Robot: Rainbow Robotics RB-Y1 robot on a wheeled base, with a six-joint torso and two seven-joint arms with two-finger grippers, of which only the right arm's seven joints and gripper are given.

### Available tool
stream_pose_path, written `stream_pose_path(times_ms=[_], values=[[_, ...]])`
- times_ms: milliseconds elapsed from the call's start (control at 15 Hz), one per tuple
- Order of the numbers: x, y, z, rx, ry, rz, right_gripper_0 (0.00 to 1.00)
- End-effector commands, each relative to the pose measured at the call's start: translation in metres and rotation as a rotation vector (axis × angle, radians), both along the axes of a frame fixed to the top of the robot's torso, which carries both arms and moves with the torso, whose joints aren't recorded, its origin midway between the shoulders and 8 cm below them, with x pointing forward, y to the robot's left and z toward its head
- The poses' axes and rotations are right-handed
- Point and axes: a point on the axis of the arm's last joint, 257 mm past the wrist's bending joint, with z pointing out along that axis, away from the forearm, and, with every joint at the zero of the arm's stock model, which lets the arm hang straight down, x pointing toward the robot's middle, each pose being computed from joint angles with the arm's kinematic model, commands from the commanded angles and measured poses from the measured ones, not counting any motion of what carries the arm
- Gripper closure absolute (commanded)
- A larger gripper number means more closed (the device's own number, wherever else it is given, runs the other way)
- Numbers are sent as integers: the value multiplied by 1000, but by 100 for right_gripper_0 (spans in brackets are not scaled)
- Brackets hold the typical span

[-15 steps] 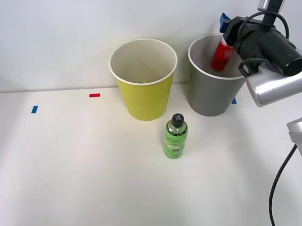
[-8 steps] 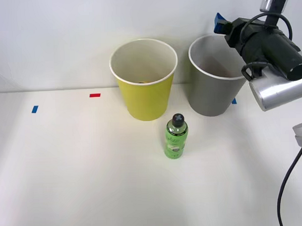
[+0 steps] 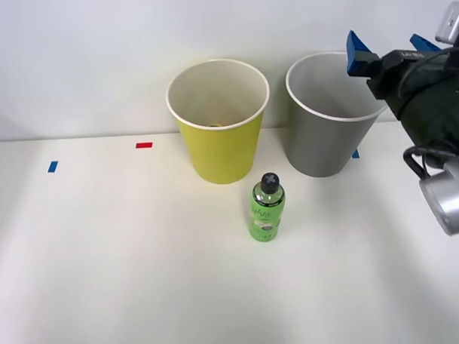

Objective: Put cans in the gray bin, plastic bottles in the light green bin

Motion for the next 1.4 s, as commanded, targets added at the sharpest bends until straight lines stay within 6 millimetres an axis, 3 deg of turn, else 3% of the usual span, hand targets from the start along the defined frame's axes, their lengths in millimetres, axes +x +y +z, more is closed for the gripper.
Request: stream_pose_path(times_ms=[67,333,667,1067,1400], values=[[-36,-4,-23,6,17,9,0],[-81,-8,-78,41,115,23,0],[-124,-34,-145,34,220,-27,0],[-155,-43,-186,113,290,-109,0],[-160,-37,-195,167,307,-133,0]])
